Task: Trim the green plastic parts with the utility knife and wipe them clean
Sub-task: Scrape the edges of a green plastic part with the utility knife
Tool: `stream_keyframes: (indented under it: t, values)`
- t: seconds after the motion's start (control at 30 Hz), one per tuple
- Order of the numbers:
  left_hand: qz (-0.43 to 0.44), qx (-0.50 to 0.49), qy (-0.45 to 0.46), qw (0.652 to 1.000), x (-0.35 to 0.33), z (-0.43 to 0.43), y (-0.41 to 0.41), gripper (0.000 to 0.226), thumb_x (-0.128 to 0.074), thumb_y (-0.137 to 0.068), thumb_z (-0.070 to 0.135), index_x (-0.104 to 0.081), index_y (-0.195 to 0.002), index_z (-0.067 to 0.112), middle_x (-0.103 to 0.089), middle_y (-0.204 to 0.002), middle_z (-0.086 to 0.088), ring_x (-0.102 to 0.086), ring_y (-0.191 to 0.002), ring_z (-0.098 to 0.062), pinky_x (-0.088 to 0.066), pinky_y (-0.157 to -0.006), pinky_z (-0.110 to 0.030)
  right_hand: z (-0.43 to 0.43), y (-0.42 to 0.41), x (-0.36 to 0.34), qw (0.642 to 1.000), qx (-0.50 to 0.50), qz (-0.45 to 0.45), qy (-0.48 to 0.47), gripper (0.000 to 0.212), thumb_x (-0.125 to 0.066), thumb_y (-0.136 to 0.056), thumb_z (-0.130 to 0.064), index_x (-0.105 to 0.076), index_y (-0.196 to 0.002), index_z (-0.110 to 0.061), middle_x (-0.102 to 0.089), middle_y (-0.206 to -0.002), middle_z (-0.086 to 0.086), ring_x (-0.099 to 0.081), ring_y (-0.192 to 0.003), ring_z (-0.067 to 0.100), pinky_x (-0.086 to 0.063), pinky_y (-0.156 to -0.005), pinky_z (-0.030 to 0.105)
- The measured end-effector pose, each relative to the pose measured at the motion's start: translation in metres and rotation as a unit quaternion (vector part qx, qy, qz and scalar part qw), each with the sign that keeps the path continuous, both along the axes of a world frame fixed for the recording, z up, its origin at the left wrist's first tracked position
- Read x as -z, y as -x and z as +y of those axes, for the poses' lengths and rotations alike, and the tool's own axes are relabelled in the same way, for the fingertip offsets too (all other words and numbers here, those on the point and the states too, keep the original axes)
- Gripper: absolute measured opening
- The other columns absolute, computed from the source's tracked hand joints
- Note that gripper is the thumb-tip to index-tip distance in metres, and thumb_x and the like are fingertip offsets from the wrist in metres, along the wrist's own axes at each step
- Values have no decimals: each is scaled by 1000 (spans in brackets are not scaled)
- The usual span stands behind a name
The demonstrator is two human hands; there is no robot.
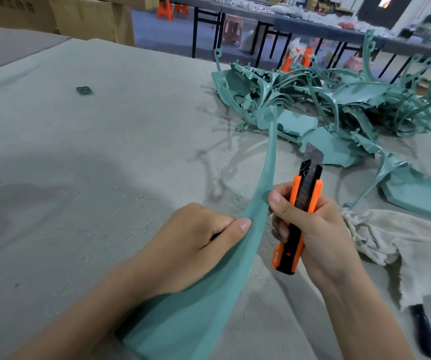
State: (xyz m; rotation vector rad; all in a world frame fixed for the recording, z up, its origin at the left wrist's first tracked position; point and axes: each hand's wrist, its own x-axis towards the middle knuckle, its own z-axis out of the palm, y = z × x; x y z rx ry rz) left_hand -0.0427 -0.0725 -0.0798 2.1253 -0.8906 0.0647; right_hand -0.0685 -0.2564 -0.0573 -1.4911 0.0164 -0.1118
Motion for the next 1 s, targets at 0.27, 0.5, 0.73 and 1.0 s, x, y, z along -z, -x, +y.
stream_keyframes:
  t: [0.27, 0.5, 0.73, 1.0]
  values:
    - [-33, -77, -42, 996, 0, 0, 0, 54, -26, -95, 53, -25, -53, 20, -28, -44, 2, -34, -42, -15, -22, -47, -22, 3, 0, 3, 999, -31, 1, 36, 7, -78, -80, -26, -76, -76, -21, -55, -54, -4, -40, -45, 11, -37, -47, 19]
    - [-54, -48, -52, 996, 0, 1, 0, 50, -28, -98, 48, -21, -54, 25, -27, -45, 3, -32, -42, -14, -22, -47, -19, 4, -1, 5, 999, -14, 3, 38, 17, -82, -68, -29, -68, -63, -22, -52, -51, -3, -38, -44, 12, -35, -45, 25]
    - [-11, 37, -20, 999, 0, 2, 2, 52, -32, -98, 47, -27, -55, 18, -32, -49, -3, -33, -42, -14, -22, -48, -16, -1, -1, 1, 999, 23, -27, -18, 18, -83, -67, -35, -68, -61, -27, -57, -55, -4, -44, -44, 11, -41, -47, 22]
    - [-10, 122, -29, 992, 1, 0, 4, 51, -34, -101, 40, -31, -59, 11, -28, -50, -4, -31, -44, -19, -29, -48, -32, -6, -4, 0, 985, 85, -63, -136, 20, -80, -74, -35, -64, -67, -24, -51, -58, -4, -40, -45, 9, -38, -45, 19]
